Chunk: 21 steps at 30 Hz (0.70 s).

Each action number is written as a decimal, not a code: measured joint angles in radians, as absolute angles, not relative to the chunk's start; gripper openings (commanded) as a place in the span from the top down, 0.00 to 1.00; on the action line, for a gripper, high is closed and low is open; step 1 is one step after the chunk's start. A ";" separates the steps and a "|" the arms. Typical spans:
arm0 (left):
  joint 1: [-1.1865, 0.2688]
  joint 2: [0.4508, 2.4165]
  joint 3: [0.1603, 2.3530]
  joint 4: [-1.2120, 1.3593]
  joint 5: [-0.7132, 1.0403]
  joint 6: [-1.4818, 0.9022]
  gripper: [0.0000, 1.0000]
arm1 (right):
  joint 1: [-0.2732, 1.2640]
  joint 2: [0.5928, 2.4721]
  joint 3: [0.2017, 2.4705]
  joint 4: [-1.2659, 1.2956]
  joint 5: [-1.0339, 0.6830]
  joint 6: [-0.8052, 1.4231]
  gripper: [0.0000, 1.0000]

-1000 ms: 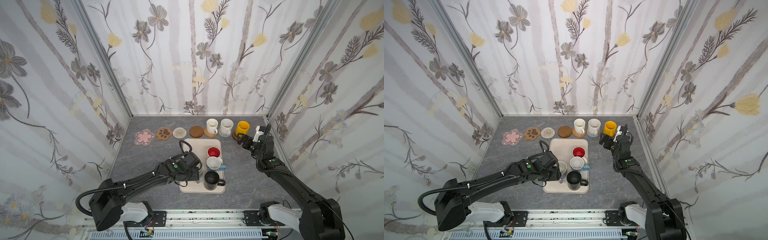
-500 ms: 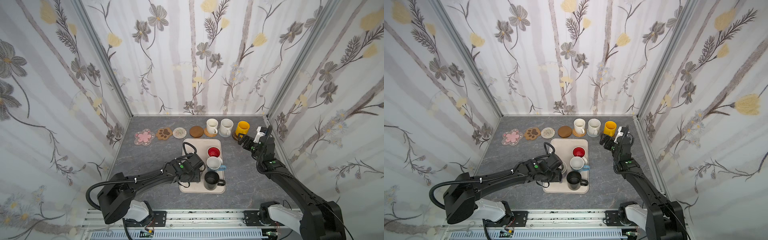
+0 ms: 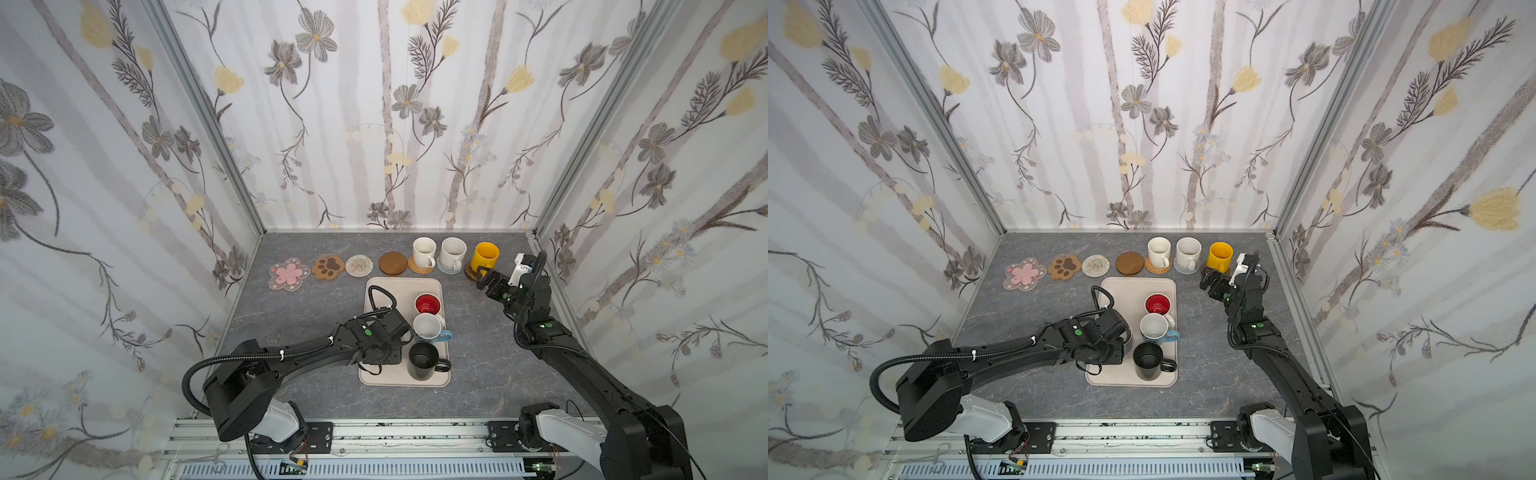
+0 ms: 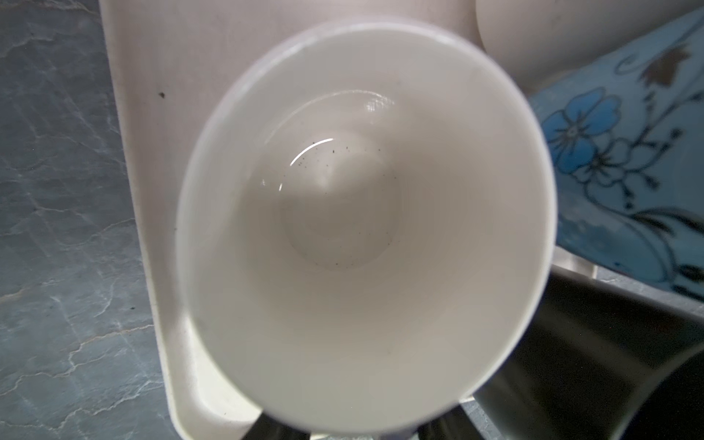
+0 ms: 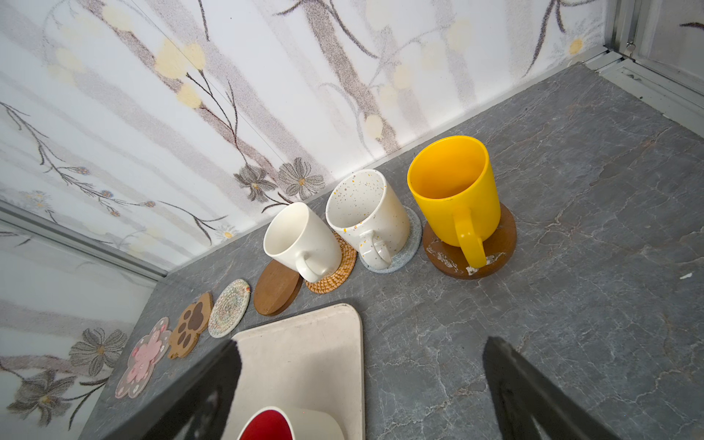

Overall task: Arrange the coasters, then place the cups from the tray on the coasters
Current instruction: 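Close the left gripper on the rim of the lavender-handled white mug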

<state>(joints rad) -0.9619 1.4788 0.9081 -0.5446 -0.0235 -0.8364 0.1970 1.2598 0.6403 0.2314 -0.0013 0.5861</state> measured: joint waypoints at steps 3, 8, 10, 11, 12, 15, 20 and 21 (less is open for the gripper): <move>-0.962 1.496 0.910 -0.542 -0.033 -0.829 0.66 | 0.197 1.256 0.640 0.231 -0.002 0.587 0.00; -0.962 1.512 0.912 -0.539 -0.046 -0.819 0.72 | 0.195 1.253 0.637 0.233 -0.002 0.587 0.00; -0.961 1.517 0.915 -0.536 -0.051 -0.818 0.76 | 0.195 1.253 0.636 0.233 -0.002 0.587 0.00; -0.960 1.519 0.917 -0.536 -0.052 -0.815 0.79 | 0.195 1.253 0.636 0.233 -0.002 0.587 0.00; -0.960 1.522 0.919 -0.536 -0.053 -0.814 0.83 | 0.195 1.254 0.636 0.233 -0.002 0.587 0.00; -0.958 1.529 0.929 -0.530 -0.063 -0.808 0.90 | 0.195 1.254 0.636 0.233 -0.005 0.587 0.00; -0.955 1.532 0.937 -0.534 -0.068 -0.793 1.00 | 0.194 1.254 0.636 0.234 -0.009 0.587 0.00; -0.954 1.532 0.937 -0.536 -0.068 -0.789 1.00 | 0.194 1.254 0.636 0.234 -0.016 0.587 0.00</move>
<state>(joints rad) -0.9543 1.5318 0.9367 -0.5358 -0.0681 -0.7891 0.1940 1.2545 0.6357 0.2337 -0.0162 0.5865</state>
